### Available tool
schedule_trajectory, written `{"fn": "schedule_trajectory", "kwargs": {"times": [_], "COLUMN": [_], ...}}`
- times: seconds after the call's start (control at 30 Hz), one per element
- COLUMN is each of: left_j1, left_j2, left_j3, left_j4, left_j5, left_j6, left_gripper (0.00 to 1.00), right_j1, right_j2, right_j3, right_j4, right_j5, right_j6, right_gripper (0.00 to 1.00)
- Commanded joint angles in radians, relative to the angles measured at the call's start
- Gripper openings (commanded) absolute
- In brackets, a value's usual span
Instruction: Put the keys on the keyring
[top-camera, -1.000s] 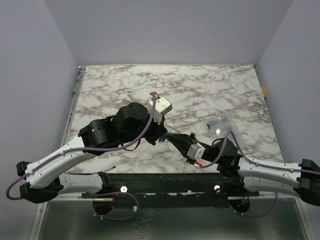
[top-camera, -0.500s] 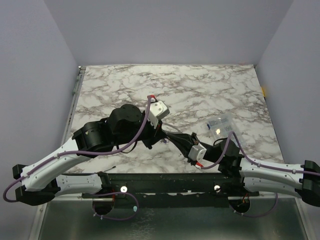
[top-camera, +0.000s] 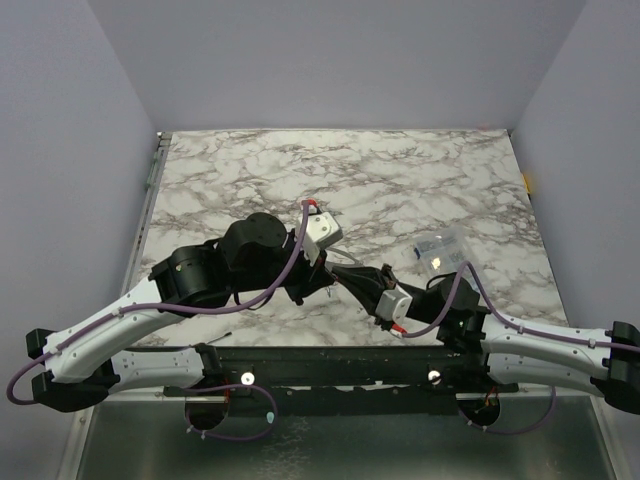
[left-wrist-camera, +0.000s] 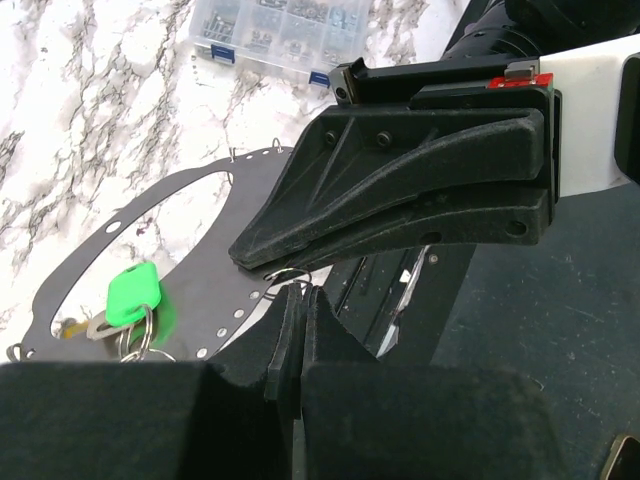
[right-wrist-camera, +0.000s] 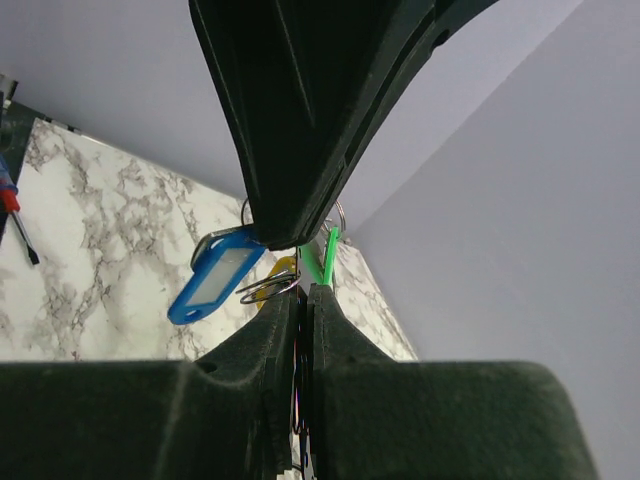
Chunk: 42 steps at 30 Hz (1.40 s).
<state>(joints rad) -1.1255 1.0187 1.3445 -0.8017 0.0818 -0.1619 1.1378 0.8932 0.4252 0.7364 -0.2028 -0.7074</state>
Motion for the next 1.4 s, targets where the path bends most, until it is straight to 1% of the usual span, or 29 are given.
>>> {"fn": "schedule_trajectory", "kwargs": {"times": [0.0, 0.37, 1.37], "left_j1": [0.002, 0.003, 0.003], "left_j2": [-0.014, -0.023, -0.040], "left_j3": [-0.015, -0.025, -0.062], "left_j4": [0.036, 0.066, 0.077], "left_j5": [0.009, -0.020, 0.003], "left_j6": [0.012, 0.012, 0.003], "left_gripper": [0.00, 0.00, 0.00], "right_j1": [0.005, 0.010, 0.014], "right_j2": [-0.013, -0.021, -0.024], "right_j3": [0.042, 0.046, 0.069], "right_j4": [-0.006, -0.029, -0.043], "right_j5": [-0.053, -0.065, -0.071], "right_j6": [0.006, 0.011, 0.019], "right_gripper": [0.01, 0.01, 0.01]}}
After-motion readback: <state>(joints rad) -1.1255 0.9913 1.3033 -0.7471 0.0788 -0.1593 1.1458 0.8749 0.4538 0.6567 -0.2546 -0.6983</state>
